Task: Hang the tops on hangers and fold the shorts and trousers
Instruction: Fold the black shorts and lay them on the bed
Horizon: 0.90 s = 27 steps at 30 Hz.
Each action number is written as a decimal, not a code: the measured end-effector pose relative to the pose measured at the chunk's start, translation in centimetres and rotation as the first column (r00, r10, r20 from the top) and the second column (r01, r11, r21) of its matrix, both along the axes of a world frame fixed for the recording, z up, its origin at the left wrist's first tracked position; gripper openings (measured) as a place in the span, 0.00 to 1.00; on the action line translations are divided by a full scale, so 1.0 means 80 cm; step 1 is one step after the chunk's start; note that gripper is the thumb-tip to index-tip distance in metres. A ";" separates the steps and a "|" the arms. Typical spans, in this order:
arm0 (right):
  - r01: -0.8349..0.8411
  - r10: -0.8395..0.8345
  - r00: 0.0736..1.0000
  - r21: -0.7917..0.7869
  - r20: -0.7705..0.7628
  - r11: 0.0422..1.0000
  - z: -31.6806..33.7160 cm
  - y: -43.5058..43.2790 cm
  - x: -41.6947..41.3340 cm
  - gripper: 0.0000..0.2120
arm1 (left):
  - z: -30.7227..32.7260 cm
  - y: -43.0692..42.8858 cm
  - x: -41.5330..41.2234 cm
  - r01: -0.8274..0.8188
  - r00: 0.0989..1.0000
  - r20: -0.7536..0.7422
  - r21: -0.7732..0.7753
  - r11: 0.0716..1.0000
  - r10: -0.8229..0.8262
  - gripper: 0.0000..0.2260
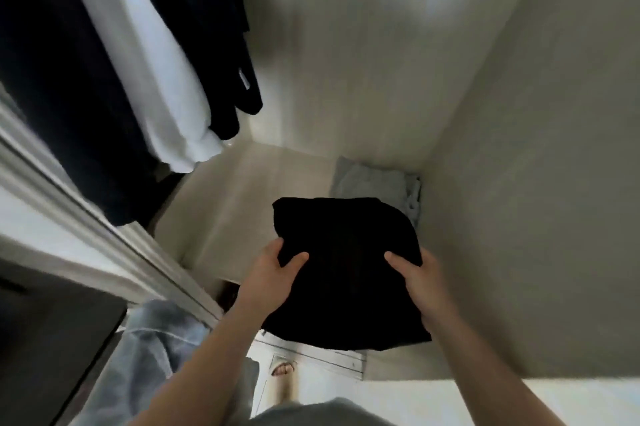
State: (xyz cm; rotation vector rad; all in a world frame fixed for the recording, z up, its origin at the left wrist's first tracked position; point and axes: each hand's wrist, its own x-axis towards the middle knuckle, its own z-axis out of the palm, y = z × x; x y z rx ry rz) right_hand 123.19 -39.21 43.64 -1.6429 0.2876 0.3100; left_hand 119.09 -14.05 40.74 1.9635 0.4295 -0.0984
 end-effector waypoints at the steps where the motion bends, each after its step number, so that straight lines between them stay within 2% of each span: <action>1: 0.042 -0.042 0.999 -0.001 -0.004 0.999 -0.007 0.001 0.012 0.11 | -0.007 0.001 0.025 0.037 0.999 -0.003 0.022 0.999 -0.037 0.13; 7: 0.239 -0.244 0.969 -0.085 -0.043 0.967 -0.054 0.010 0.098 0.07 | -0.054 0.010 0.146 0.194 0.980 -0.058 0.056 0.979 -0.191 0.13; 9: 0.260 -0.267 0.963 -0.119 -0.046 0.958 -0.071 0.012 0.129 0.08 | -0.073 0.011 0.184 0.210 0.977 -0.052 0.058 0.976 -0.207 0.13; 14: 0.277 -0.285 0.959 -0.256 0.007 0.926 -0.114 0.004 0.219 0.04 | -0.120 -0.002 0.276 0.267 0.964 -0.028 0.111 0.957 -0.265 0.13; 17: 0.294 -0.293 0.955 -0.279 0.048 0.914 -0.129 -0.001 0.263 0.09 | -0.140 -0.016 0.327 0.256 0.966 -0.017 0.147 0.955 -0.257 0.11; 21: 0.427 -0.409 0.903 -0.388 0.134 0.817 -0.151 -0.012 0.322 0.07 | -0.164 -0.041 0.398 0.254 0.965 0.012 0.182 0.950 -0.261 0.10; 24: 0.421 -0.425 0.898 -0.515 0.116 0.747 -0.171 -0.019 0.355 0.15 | -0.181 -0.058 0.439 0.282 0.959 -0.039 0.214 0.935 -0.280 0.16; 26: 0.278 -0.359 0.933 -0.672 0.019 0.687 -0.189 -0.016 0.365 0.26 | -0.197 -0.064 0.449 0.290 0.954 -0.160 0.287 0.913 -0.252 0.22; 27: 0.166 -0.295 0.955 -0.765 -0.032 0.623 -0.200 -0.011 0.363 0.33 | -0.204 -0.066 0.449 0.282 0.955 -0.193 0.360 0.889 -0.224 0.26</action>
